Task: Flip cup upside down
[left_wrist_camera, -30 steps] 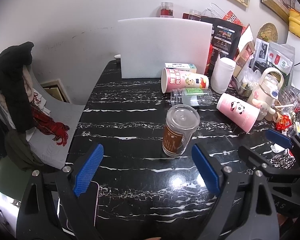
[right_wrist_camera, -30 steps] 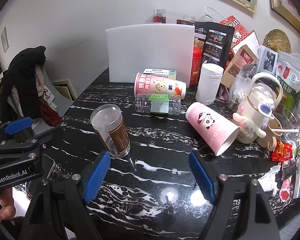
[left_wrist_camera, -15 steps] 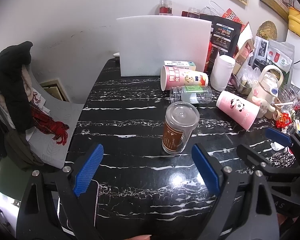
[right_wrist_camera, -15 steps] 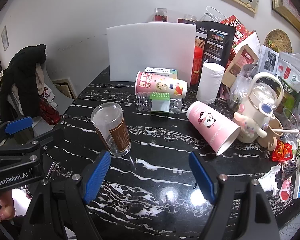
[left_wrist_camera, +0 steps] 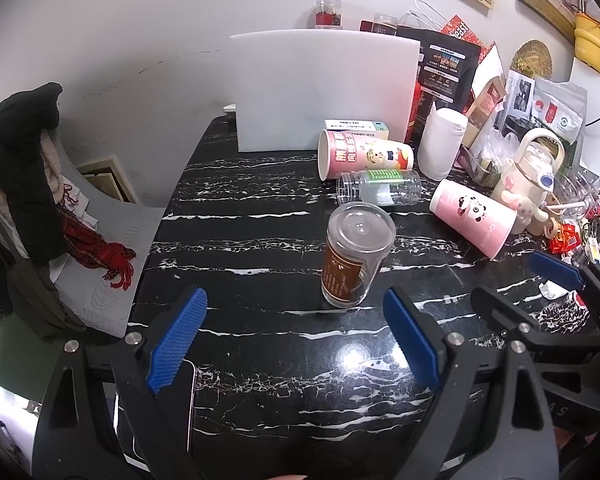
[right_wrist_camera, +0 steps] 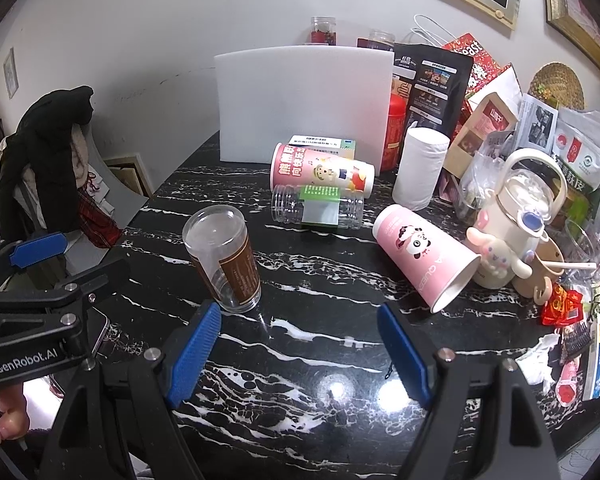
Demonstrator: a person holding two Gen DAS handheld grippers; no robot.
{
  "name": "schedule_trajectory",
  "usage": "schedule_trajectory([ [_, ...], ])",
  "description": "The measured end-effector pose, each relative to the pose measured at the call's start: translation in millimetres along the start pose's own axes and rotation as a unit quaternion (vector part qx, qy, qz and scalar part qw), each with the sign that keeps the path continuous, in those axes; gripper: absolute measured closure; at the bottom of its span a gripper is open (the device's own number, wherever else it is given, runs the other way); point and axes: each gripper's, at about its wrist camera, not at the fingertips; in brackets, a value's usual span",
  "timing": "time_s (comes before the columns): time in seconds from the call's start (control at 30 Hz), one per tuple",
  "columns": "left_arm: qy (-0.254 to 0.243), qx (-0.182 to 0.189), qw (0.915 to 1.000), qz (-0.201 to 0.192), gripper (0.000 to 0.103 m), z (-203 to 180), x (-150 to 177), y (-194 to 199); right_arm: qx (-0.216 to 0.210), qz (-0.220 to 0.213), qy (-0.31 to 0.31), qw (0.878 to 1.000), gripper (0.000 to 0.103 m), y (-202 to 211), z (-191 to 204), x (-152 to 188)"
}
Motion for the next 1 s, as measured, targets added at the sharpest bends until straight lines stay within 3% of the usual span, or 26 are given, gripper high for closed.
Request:
schedule_trajectory([
  [1.0,-0.005,0.004,0.9997,0.024,0.013,6.6,-6.0,-22.5,0.002,0.024,-0.004,1.0,0.022,-22.0,-5.0,-6.6],
])
Point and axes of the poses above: each gripper's, at about its wrist camera, not at the fingertips, and y roughly against the way its jaws point, z to its left, x to its underside, and after that the axes turned 12 degrees about z, right-handed
